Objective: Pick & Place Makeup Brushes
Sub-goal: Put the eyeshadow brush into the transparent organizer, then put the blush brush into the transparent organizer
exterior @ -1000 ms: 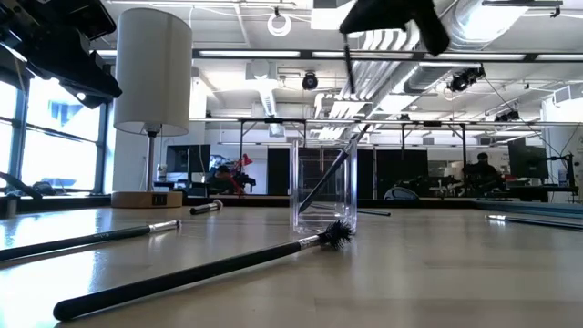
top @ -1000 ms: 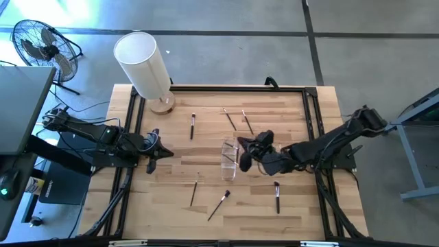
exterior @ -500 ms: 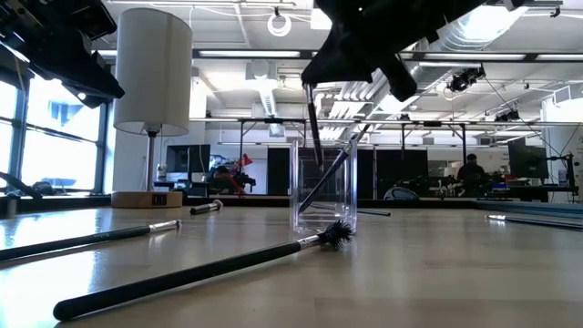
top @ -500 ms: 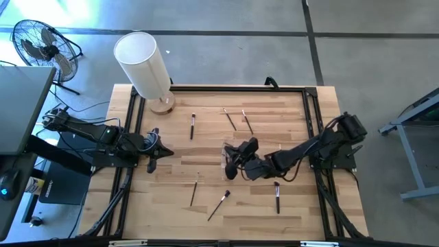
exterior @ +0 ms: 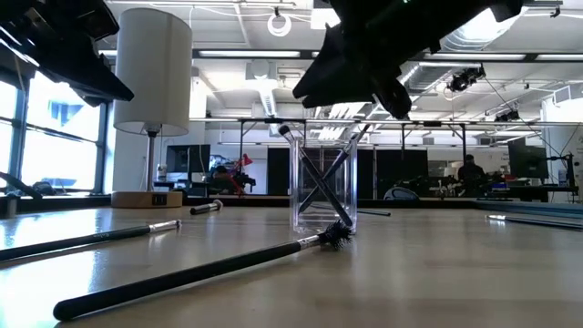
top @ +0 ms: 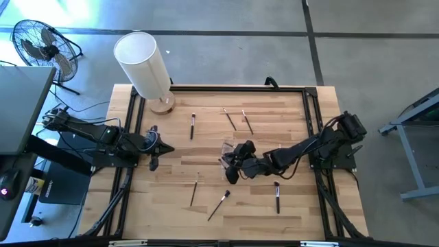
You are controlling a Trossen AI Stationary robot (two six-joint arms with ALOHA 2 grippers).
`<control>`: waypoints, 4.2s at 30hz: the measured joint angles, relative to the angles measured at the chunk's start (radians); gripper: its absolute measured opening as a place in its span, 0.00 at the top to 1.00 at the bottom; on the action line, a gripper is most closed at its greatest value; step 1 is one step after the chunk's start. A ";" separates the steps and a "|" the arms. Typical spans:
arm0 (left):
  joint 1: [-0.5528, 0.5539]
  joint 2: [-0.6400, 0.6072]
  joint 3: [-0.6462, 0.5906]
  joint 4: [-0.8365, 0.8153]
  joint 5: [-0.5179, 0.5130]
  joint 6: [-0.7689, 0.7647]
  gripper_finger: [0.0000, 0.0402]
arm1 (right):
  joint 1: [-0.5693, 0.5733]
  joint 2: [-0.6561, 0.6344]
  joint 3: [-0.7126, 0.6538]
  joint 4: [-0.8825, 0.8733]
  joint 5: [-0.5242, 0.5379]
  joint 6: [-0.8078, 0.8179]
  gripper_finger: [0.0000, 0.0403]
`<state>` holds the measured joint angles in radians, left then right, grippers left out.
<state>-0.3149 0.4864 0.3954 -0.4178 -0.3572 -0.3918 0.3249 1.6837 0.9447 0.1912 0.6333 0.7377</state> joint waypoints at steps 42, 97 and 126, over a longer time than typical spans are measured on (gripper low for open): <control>0.745 1.231 0.819 -0.343 0.171 -0.461 0.59 | -0.463 -0.547 -0.277 -1.080 -0.241 0.117 0.85; 0.621 1.101 0.906 0.167 0.194 -0.210 0.99 | -0.461 -0.547 -0.291 -1.016 -0.260 0.024 0.84; 0.489 1.198 0.426 1.280 0.352 0.092 1.00 | -0.455 -0.547 -0.291 -0.994 -0.266 -0.004 0.85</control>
<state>0.1745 1.6847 0.8215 0.8626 -0.0053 -0.2996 -0.1301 1.1366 0.6533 -0.8027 0.3672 0.7334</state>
